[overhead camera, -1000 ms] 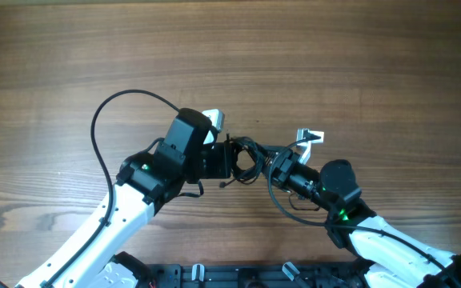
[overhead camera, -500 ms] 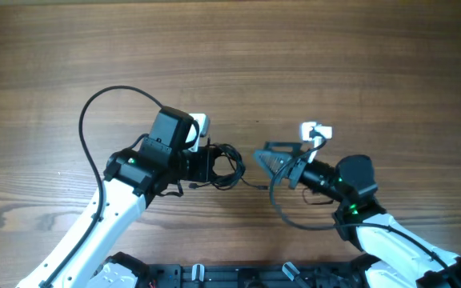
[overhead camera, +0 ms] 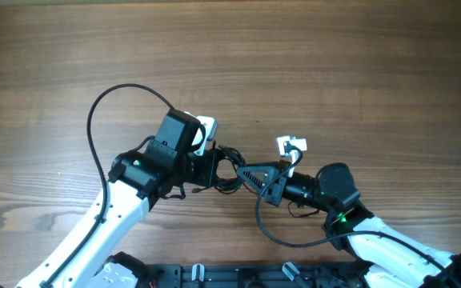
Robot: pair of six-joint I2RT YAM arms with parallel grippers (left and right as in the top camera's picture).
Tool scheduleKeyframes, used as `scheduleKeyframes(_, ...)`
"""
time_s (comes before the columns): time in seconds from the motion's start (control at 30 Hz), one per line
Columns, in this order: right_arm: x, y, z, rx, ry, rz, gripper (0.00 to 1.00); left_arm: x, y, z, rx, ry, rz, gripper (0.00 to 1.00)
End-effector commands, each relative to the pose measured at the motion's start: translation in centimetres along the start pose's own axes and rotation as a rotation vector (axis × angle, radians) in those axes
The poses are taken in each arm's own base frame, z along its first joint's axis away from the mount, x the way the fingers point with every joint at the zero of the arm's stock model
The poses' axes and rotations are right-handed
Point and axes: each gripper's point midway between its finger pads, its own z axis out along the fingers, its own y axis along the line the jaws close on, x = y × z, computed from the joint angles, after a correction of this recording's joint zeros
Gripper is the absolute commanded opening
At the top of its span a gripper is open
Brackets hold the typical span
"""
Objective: Untangle cables
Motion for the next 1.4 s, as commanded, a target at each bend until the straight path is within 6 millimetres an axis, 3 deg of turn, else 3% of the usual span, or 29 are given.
scheduleKeyframes(0.0, -0.3, -0.9, 0.2, 0.044, -0.017, 0.028, 0.05, -0.7, -0.8, -0.4, 0.028, -0.02, 0.005, 0.12)
scheduleKeyframes(0.07, 0.0, -1.7, 0.2, 0.082, -0.015, 0.049, 0.04, -1.1, -1.0, -1.1, 0.032, -0.037, 0.007, 0.37)
scheduleKeyframes(0.13, 0.0, -2.3, 0.1, 0.108, -0.019, 0.059, 0.05, -2.4, -1.5, -2.9, 0.04, -0.086, 0.009, 0.54)
scheduleKeyframes(0.27, 0.0, -2.3, 0.1, 0.109, -0.021, 0.06, 0.04, -5.2, -2.6, -6.9, 0.068, -0.226, 0.041, 0.63)
scheduleKeyframes(0.33, 0.0, -2.3, 0.1, 0.109, -0.021, 0.06, 0.04, -5.7, -3.1, -8.2, 0.074, -0.279, 0.115, 0.63)
scheduleKeyframes(0.43, 0.1, -2.2, 0.1, 0.103, -0.013, 0.06, 0.04, -5.0, -3.0, -8.5, 0.053, -0.269, 0.255, 0.63)
scheduleKeyframes(0.6, 0.2, -1.9, -0.3, 0.065, 0.025, 0.102, 0.04, -2.5, -2.1, -6.9, 0.031, -0.131, 0.374, 0.58)
scheduleKeyframes(0.83, 0.6, -1.5, -0.8, 0.02, 0.073, 0.107, 0.04, -1.4, -4.1, -4.4, 0.191, -0.021, 0.394, 0.5)
scheduleKeyframes(0.9, 0.6, -1.5, -0.8, 0.021, 0.072, 0.101, 0.04, -1.3, -4.3, -3.4, 0.217, 0.022, 0.263, 0.45)
scheduleKeyframes(0.97, 0.5, -1.6, -0.8, 0.025, 0.067, 0.099, 0.04, -1.9, -4.3, -2.3, 0.225, 0.055, 0.026, 0.36)
scheduleKeyframes(1.07, 0.2, -1.8, -0.8, 0.037, 0.053, 0.098, 0.04, -2.5, -4.2, -1.0, 0.21, 0.102, -0.358, 0.4)
scheduleKeyframes(1.13, 0.0, -2.0, -0.8, 0.048, 0.04, 0.097, 0.04, -2.6, -4.0, -0.3, 0.197, 0.127, -0.516, 0.4)
scheduleKeyframes(1.37, -0.1, -2.6, -0.8, 0.077, 0.025, 0.082, 0.04, -2.1, -4.5, 0.3, 0.182, 0.169, -0.651, 0.38)
